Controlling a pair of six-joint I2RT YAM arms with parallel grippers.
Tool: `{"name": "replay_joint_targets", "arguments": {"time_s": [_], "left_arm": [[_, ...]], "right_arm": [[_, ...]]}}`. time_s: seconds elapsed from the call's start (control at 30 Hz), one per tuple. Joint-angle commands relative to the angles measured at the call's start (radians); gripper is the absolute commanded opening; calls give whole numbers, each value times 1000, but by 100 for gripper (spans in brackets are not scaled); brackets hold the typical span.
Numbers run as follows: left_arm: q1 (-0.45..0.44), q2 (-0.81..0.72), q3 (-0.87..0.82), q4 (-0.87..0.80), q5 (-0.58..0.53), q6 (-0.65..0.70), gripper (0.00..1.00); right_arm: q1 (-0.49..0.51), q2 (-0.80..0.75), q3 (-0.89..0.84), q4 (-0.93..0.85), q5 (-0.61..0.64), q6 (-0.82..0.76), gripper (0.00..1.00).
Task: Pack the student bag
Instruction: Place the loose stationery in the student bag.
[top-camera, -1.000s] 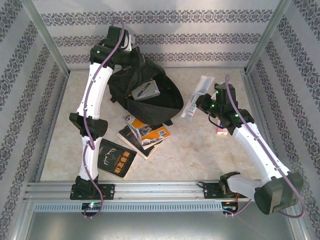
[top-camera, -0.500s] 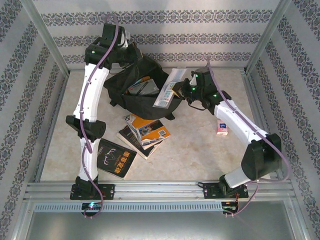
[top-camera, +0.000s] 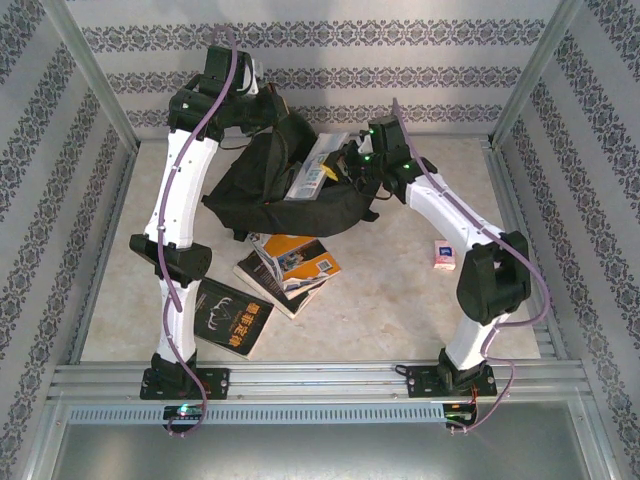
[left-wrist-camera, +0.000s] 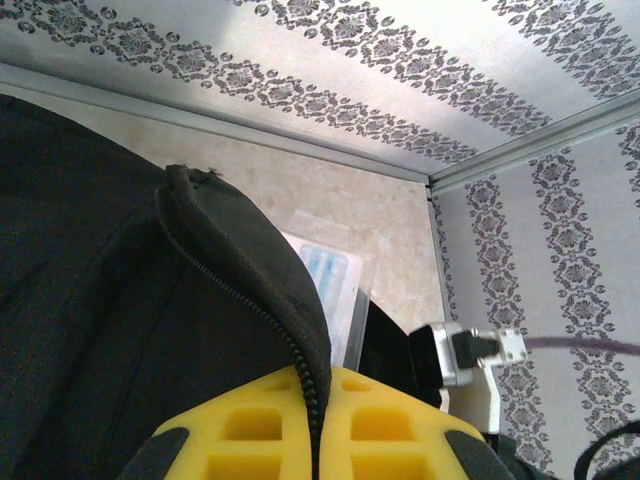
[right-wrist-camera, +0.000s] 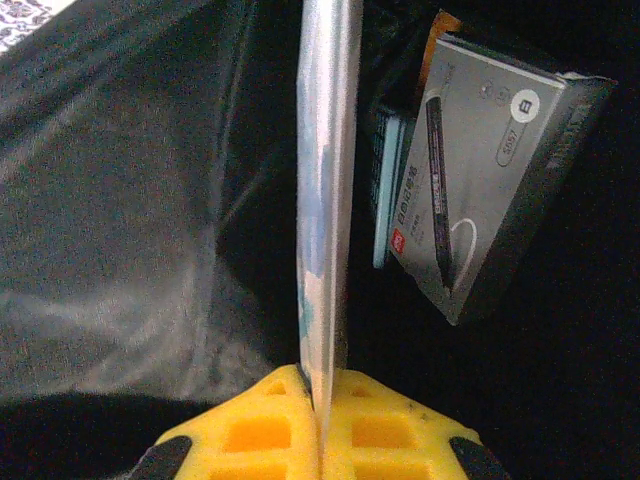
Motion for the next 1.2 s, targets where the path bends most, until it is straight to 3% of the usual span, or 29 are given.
{"name": "replay_joint_targets", "arguments": {"time_s": [0.0,0.23,0.5,0.73,0.87,0.9,1.03,1.17], "left_arm": [[-16,-91,51,23,34,34,0],[-17,-79,50,18,46,43,0],[-16,-54,50,59,77,19,0],[-16,-39,50,85,92,16,0],[-16,-21,50,106,90,23,0],[-16,-19,50,108,88,24,0],[-9,-14,52,99,81,39,0],[4,-16,52,66,62,67,0]], "right_arm": [[28,32,82,-21,10,21,0],[87,99,165,-127,179,59,0],[136,226,215,-14,246,142,0],[163,367,365,18,221,120,0],[184,406,343,166,190,186,0],[187,418,351,184,173,193,5],[189,445,443,86,134,101,45],[182,406,441,37,135,22,55]]}}
